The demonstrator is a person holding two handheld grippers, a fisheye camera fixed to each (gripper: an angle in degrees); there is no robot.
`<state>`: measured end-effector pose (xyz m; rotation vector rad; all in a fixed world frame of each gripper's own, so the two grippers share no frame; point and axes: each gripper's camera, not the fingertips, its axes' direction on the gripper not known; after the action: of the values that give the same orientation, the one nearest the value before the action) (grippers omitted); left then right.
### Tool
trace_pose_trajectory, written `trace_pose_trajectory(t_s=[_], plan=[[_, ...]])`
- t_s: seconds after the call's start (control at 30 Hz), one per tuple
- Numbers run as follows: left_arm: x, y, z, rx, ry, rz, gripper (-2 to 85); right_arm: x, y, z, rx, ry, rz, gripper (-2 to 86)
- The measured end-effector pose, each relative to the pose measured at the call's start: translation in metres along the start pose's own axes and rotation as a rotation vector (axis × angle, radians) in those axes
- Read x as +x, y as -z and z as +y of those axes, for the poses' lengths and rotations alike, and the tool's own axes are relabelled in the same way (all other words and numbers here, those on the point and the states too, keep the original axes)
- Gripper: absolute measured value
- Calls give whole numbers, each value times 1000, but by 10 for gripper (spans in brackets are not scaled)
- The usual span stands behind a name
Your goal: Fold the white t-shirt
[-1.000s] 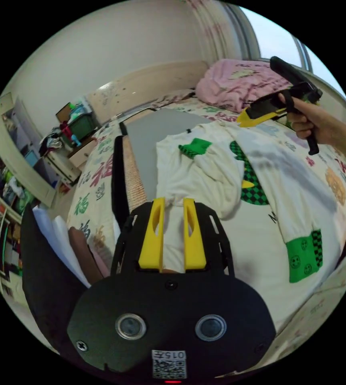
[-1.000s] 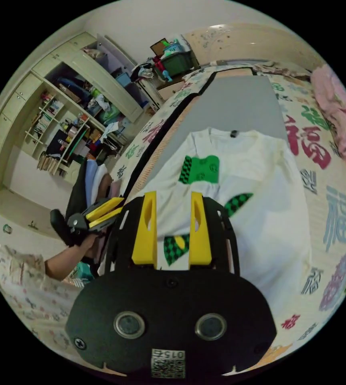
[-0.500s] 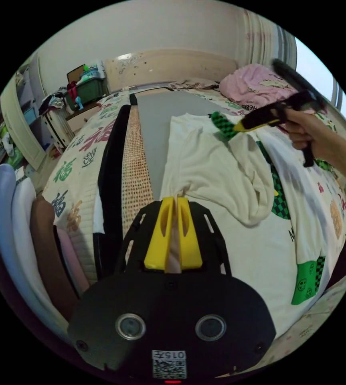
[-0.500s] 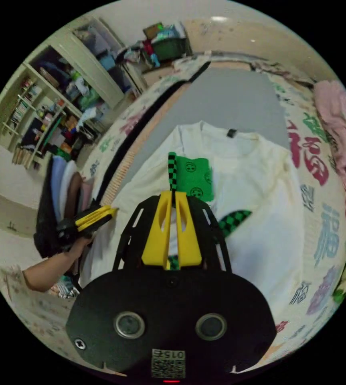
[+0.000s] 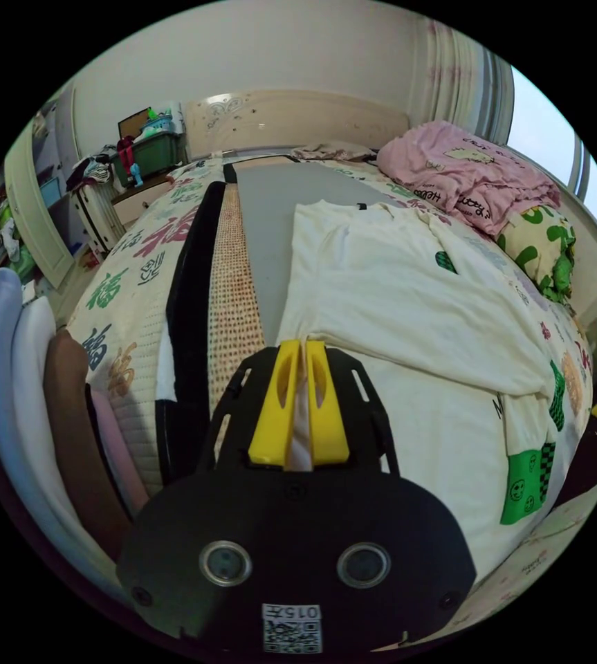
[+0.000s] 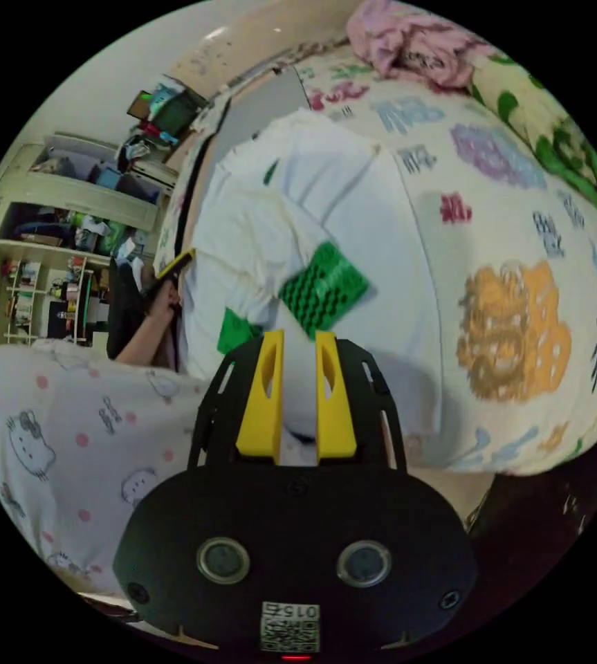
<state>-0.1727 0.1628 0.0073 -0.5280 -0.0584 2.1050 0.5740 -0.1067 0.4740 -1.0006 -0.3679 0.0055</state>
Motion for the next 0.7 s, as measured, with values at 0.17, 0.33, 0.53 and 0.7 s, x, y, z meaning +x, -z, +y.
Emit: trace_pose_trajectory(t_s=[0.17,0.33,0.53,0.7], plan=[[3,5,21,4,-24,-18,38,-68,-43,-168,67,301,-127,90],[13,9,47,35,-87,-52,56,-162,-151,-316,-10,455,-127,102],[-6,2,76,22,-41,-26,22,-250,-287,-411,-176,489,-74,115],[-23,5,101,39,11,-22,14,-288,-364,-436,-260,507,146,98]])
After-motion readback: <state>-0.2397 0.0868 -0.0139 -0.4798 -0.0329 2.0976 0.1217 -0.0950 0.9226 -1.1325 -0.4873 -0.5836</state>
